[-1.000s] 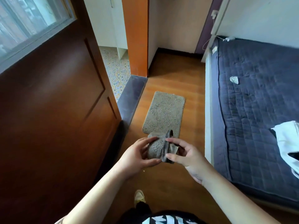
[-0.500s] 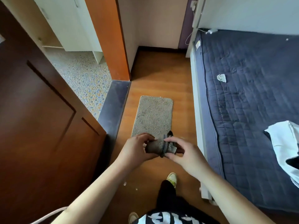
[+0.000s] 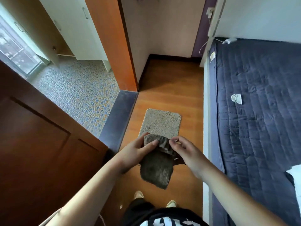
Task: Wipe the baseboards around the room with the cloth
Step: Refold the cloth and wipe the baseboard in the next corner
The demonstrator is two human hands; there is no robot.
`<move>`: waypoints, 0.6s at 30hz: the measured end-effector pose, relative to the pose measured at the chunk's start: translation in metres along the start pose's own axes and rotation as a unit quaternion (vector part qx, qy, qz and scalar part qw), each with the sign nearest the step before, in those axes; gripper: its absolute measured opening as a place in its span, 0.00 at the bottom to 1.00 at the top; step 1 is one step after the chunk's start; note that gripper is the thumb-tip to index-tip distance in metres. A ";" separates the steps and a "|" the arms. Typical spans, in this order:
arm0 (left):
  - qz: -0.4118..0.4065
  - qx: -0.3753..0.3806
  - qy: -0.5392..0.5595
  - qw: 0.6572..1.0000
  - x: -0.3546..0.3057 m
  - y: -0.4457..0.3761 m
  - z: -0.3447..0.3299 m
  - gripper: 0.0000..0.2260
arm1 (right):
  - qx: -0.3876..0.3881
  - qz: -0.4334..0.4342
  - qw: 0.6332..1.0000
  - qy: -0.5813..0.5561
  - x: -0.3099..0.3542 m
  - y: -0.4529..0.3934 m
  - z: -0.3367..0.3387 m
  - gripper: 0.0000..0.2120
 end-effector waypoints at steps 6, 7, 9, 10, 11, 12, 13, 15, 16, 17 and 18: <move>0.032 -0.063 0.128 0.989 -0.008 -0.057 0.035 0.23 | 0.013 -0.008 0.999 -0.034 0.020 -0.068 0.001 0.36; 0.039 -0.068 0.142 0.987 -0.010 -0.067 0.044 0.25 | 0.022 -0.011 0.999 -0.034 0.024 -0.080 0.001 0.39; 0.047 -0.068 0.154 0.985 -0.015 -0.090 0.061 0.27 | 0.036 -0.023 0.999 -0.021 0.028 -0.105 0.003 0.38; 0.048 -0.060 0.160 0.984 -0.017 -0.101 0.068 0.27 | 0.041 -0.032 0.998 -0.018 0.029 -0.118 0.003 0.35; 0.047 -0.049 0.168 0.983 -0.021 -0.112 0.075 0.26 | 0.042 -0.043 0.998 -0.017 0.030 -0.130 0.004 0.33; 0.043 -0.035 0.176 0.983 -0.026 -0.122 0.082 0.26 | 0.037 -0.053 0.998 -0.014 0.032 -0.143 0.004 0.31; 0.037 -0.017 0.180 0.983 -0.031 -0.132 0.089 0.27 | 0.027 -0.057 0.998 -0.007 0.036 -0.156 0.006 0.29; 0.030 0.042 0.170 0.984 -0.041 -0.150 0.097 0.27 | -0.006 -0.045 0.999 -0.001 0.049 -0.180 0.013 0.25; 0.030 0.070 0.158 0.984 -0.045 -0.159 0.101 0.26 | -0.022 -0.036 0.999 -0.013 0.055 -0.191 0.018 0.22; 0.030 0.089 0.138 0.986 -0.049 -0.169 0.106 0.24 | -0.036 -0.031 0.998 -0.032 0.061 -0.201 0.022 0.19; 0.031 0.100 0.110 0.988 -0.053 -0.178 0.111 0.23 | -0.048 -0.028 0.997 -0.050 0.067 -0.210 0.027 0.17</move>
Point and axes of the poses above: each hand's wrist, its own y-axis away from the middle knuckle, its own z-axis out of the back of the hand, x = y × z, the point moved 9 cm from there along -y, towards the middle knuckle, and after that the axes turned 6 degrees about -y, right-handed, at the moved point
